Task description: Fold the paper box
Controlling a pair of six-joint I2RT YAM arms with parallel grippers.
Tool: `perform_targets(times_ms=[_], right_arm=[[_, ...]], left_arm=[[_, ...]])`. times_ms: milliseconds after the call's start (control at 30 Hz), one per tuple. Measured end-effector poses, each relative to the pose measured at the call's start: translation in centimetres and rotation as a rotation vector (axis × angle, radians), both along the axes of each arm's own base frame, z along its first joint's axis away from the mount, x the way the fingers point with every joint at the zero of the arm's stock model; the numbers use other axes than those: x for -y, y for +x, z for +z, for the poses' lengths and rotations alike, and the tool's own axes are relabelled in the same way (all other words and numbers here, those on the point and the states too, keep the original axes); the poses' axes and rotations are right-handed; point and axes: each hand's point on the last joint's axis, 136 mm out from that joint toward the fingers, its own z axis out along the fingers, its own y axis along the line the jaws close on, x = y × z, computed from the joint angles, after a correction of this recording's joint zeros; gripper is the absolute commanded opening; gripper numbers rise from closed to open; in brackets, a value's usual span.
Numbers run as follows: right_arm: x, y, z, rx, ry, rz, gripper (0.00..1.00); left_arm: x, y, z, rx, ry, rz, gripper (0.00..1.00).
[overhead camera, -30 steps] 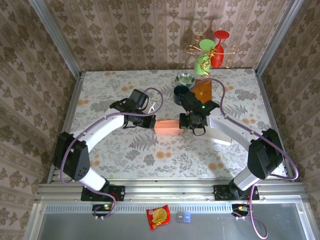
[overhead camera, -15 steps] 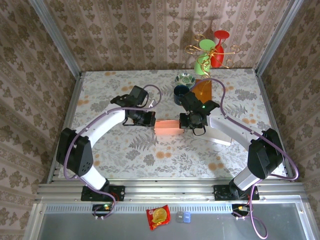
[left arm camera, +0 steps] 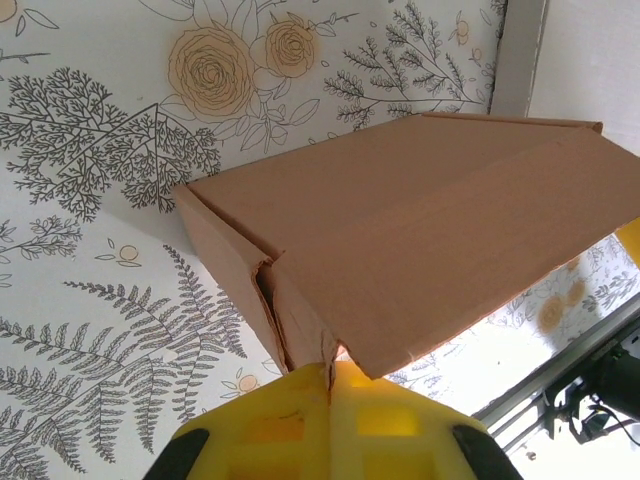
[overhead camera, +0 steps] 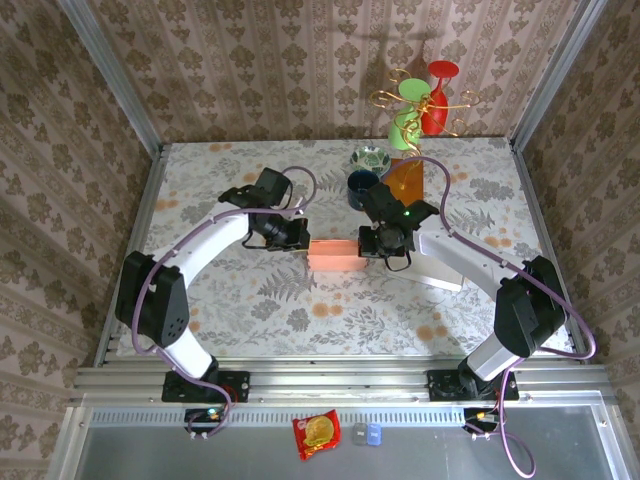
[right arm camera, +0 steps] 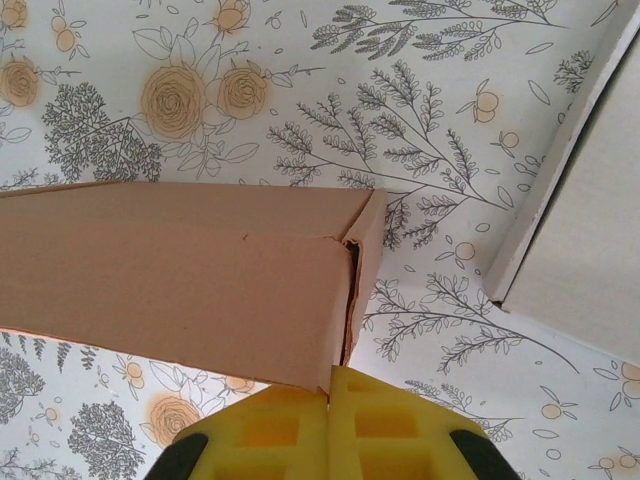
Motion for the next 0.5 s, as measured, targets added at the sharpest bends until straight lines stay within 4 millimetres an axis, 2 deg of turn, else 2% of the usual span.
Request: perform_targets(times_ms=[200,500], right_arm=[[-0.1,0.0,0.0,0.0,0.008,0.002,0.0],[-0.2,0.2,-0.5,0.013,0.008,0.018,0.0]], left_arm=[[-0.1,-0.1,-0.1,-0.008,-0.002,-0.001,0.04],[-0.4,-0.7,-1.9,-0.001,0.0,-0.011,0.03]])
